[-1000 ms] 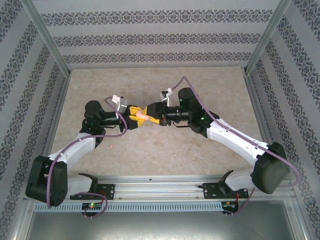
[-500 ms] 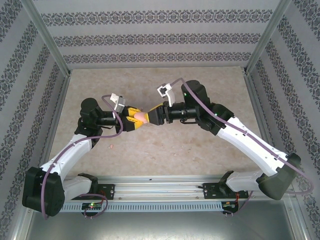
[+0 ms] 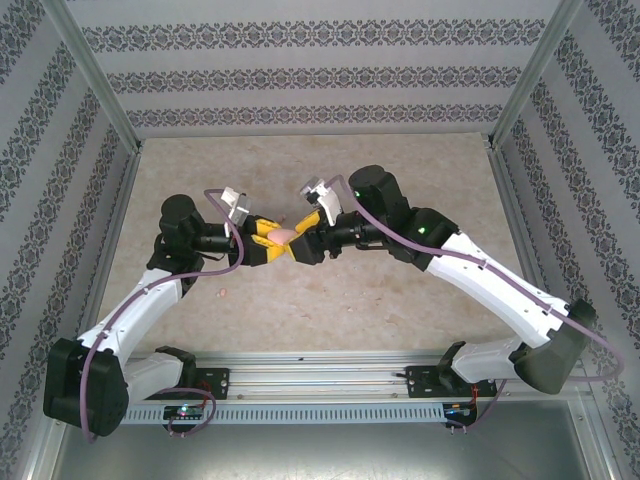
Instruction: Insert wireless bluetooth earbuds into charging case
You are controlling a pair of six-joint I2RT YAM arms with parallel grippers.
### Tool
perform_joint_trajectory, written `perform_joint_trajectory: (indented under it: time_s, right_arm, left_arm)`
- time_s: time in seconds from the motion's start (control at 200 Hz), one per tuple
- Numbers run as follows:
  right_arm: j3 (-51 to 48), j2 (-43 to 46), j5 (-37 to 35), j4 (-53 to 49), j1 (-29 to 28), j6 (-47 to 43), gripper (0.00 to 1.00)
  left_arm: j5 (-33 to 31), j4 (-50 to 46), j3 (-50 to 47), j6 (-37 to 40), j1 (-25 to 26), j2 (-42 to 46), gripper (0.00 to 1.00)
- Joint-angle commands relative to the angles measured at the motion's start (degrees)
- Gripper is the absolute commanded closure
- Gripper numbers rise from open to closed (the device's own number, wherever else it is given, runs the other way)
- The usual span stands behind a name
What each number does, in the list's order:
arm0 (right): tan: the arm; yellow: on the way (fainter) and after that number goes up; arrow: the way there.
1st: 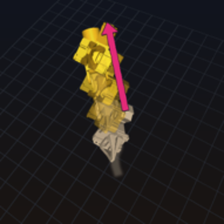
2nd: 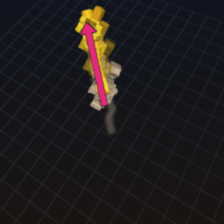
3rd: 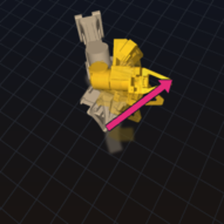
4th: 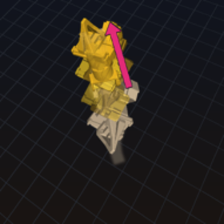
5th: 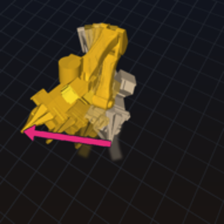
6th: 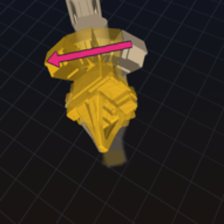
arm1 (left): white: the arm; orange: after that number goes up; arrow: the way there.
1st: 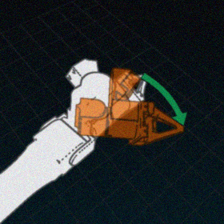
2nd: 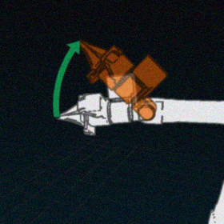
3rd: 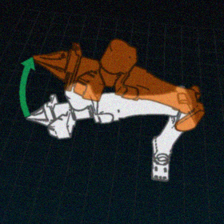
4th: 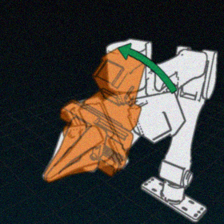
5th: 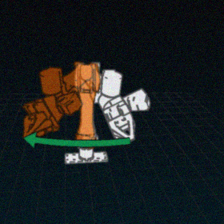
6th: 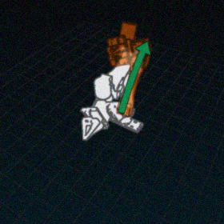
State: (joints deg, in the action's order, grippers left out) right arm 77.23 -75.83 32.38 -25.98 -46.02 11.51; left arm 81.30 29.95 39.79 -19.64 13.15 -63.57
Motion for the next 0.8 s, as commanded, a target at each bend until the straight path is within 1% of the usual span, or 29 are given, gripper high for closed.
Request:
perform_joint_trajectory:
  time_s: [0.0,0.13,0.18,0.25,0.415,0.5,0.649,0.794]
  right_arm:
    - [1.3,-1.1,-0.1,-0.2,-0.8,-2.5,0.35]
    - [1.5,-1.8,0.4,-0.5,-0.7,-2.8,0.35]
    - [1.6,-1.9,0.7,-0.4,-0.8,-2.9,0.37]
    - [1.9,-2.3,0.8,-0.3,-0.7,-2.8,0.44]
    - [1.8,-2.7,1.3,1.7,-0.7,-1.6,0.65]
    - [0.6,-2.3,1.8,4.3,-0.4,0.7,0.72]
    - [-3.2,-1.1,2.6,11.6,1.6,8.4,0.76]
    - [-5.1,-0.6,1.7,14.4,3.8,13.9,0.79]
  left_arm:
    - [2.5,0.5,2.0,-1.1,0.6,1.8,0.93]
    - [2.8,-0.2,2.1,-1.3,0.6,2.4,0.93]
    - [2.9,-0.5,2.3,-1.3,0.6,2.4,0.93]
    - [3.0,-0.6,2.5,-1.3,0.6,2.4,0.93]
    - [3.3,-0.7,2.7,-1.4,0.6,2.4,0.93]
    - [3.4,-0.6,2.8,-1.4,0.6,2.5,0.93]
    - [3.4,-0.4,2.8,-1.4,0.6,2.7,0.93]
    - [3.6,-0.2,3.0,-1.5,0.6,2.9,0.93]
